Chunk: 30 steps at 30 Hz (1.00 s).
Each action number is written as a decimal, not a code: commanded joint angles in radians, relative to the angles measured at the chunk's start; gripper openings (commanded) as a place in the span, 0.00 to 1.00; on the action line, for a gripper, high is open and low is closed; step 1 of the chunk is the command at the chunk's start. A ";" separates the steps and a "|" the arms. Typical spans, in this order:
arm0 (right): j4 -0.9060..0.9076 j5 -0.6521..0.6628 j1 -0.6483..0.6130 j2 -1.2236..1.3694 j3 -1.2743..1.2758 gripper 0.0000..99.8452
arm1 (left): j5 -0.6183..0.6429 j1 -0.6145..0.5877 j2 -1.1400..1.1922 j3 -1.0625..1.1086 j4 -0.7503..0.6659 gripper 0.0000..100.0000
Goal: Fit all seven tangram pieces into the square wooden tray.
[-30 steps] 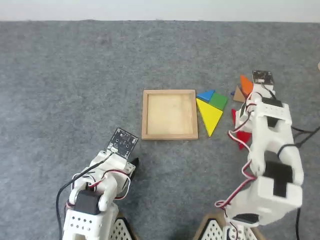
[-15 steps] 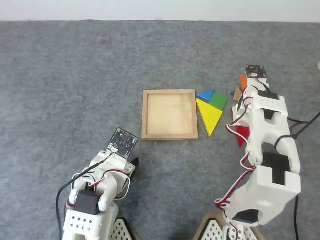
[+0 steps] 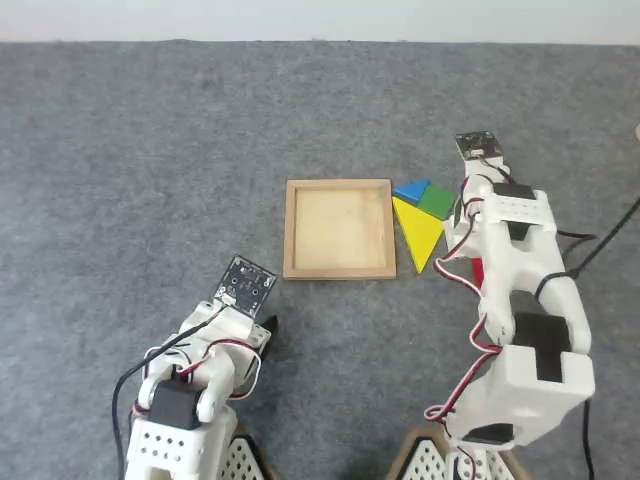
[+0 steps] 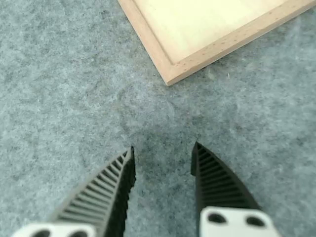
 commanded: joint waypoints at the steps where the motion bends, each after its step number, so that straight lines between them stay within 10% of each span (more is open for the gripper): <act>1: -0.019 0.023 0.007 -0.064 0.020 0.33 | 0.008 0.006 -0.020 -0.013 0.006 0.18; 30: 0.088 0.035 0.047 0.168 -0.167 0.38 | 0.008 0.006 -0.020 -0.013 0.006 0.18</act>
